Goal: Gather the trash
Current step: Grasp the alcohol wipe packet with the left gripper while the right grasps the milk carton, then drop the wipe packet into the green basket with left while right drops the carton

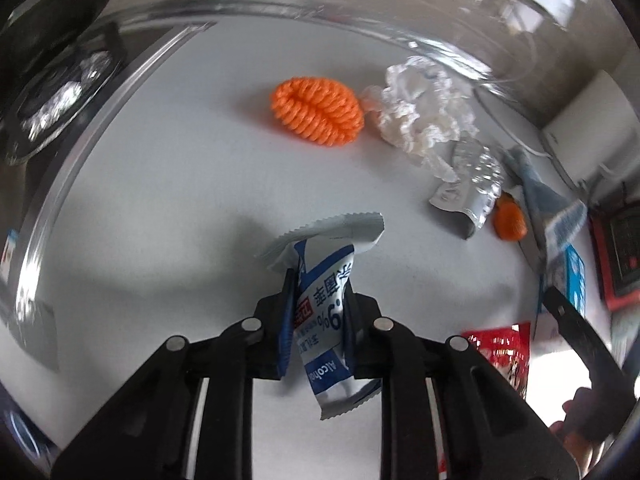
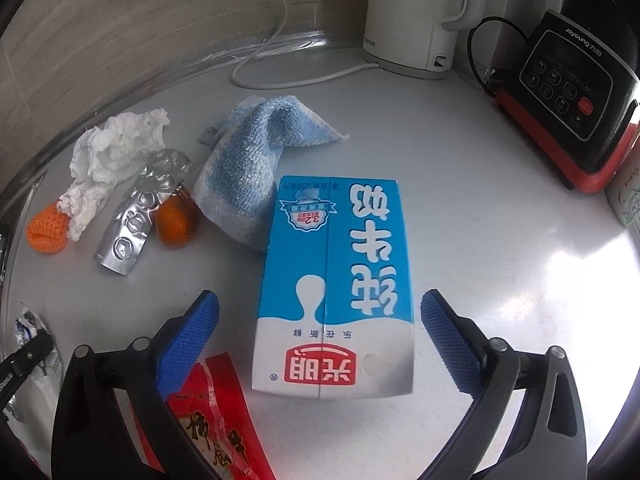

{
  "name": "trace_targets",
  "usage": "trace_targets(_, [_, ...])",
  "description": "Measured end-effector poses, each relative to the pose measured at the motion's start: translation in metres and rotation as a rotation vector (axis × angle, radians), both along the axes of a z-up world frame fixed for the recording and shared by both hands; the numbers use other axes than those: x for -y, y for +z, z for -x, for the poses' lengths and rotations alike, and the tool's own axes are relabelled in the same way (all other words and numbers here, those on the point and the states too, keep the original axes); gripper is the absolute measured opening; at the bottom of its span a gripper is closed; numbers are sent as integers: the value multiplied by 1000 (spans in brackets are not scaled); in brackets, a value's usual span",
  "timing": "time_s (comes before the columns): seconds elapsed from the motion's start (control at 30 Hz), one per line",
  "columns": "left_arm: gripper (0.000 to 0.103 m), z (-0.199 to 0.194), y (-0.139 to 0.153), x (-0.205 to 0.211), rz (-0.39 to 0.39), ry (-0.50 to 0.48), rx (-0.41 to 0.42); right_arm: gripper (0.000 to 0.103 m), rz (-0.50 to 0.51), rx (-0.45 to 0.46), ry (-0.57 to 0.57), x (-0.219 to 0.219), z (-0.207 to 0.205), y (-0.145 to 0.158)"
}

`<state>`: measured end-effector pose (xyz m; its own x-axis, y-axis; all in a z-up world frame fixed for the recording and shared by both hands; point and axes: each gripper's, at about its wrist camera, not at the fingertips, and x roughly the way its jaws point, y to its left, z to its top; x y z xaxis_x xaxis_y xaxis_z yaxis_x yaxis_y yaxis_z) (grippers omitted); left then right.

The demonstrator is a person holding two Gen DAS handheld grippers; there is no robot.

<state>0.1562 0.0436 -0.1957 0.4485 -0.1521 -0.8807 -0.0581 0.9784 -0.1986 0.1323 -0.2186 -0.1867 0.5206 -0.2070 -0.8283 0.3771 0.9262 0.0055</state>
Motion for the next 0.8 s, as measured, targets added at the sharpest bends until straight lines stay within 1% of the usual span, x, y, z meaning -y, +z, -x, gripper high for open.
trace_targets(0.07, [19,4,1,-3,1,-35,22,75,0,-9,6,-1,-1,-3])
trace_targets(0.1, [19,6,4,-5,3,-57,36,70,-4,-14,7,0,-1,-4])
trace_targets(0.13, [19,13,6,-7,2,-73,48,68,-7,-15,8,0,-1,-6])
trace_targets(0.37, [19,23,24,-11,-4,-151,96,66,-30,25,-10,6,13,0])
trace_targets(0.5, [19,42,41,-8,-5,-211,132,66,-55,61,-22,8,35,16])
trace_targets(0.57, [19,58,51,-6,-12,-257,156,66,-63,79,-15,6,50,28])
trace_targets(0.67, [19,87,65,-2,-6,-337,177,66,-60,102,22,-5,84,49])
trace_targets(0.8, [19,130,73,4,16,-440,169,66,-62,112,78,-20,132,66])
